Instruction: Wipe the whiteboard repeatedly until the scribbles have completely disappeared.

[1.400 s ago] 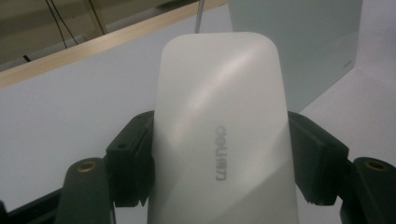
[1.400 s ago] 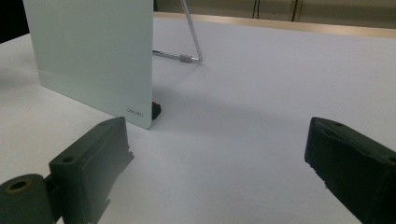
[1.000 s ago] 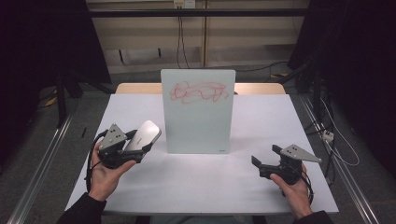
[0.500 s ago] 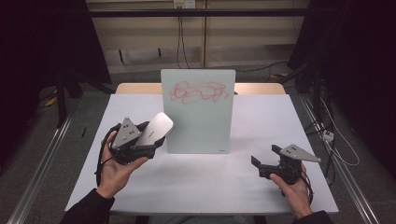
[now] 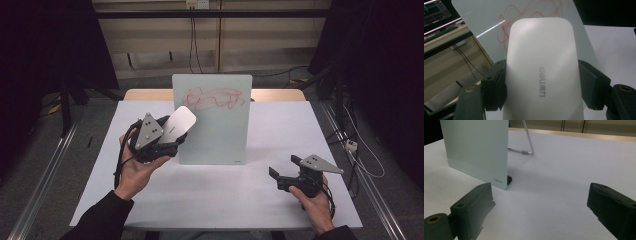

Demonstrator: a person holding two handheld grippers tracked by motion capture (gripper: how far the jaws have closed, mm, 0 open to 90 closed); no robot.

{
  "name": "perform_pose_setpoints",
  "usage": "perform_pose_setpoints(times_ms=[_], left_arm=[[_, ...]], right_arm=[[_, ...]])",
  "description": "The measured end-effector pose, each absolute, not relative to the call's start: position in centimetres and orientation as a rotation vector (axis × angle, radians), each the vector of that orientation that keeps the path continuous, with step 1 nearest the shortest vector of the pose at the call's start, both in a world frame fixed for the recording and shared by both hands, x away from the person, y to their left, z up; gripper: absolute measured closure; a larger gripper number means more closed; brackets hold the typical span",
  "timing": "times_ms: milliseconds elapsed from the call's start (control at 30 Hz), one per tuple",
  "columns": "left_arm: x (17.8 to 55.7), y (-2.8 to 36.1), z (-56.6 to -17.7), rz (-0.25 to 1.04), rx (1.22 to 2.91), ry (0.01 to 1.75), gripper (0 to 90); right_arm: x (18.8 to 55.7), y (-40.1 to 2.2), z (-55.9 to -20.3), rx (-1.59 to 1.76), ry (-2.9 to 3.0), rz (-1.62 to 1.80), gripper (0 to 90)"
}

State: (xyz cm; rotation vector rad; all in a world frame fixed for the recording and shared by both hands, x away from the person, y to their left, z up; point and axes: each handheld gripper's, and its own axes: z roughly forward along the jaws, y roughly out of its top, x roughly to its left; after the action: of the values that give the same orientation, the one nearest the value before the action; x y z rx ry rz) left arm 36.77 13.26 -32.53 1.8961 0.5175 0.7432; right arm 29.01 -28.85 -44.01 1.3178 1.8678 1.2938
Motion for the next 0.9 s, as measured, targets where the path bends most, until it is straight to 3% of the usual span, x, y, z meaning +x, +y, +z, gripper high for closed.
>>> perform_pose_setpoints(times_ms=[367, 900], left_arm=[[38.5, 12.0, -30.3, 0.799, 1.846, 0.493, 31.1], [41.4, 11.0, -30.0, 0.835, 1.827, 0.522, 31.1]], right_arm=[[29.0, -28.9, -44.0, 1.319, 1.867, 1.294, 6.1], [29.0, -28.9, -44.0, 1.318, 1.868, 1.298, 6.0]])
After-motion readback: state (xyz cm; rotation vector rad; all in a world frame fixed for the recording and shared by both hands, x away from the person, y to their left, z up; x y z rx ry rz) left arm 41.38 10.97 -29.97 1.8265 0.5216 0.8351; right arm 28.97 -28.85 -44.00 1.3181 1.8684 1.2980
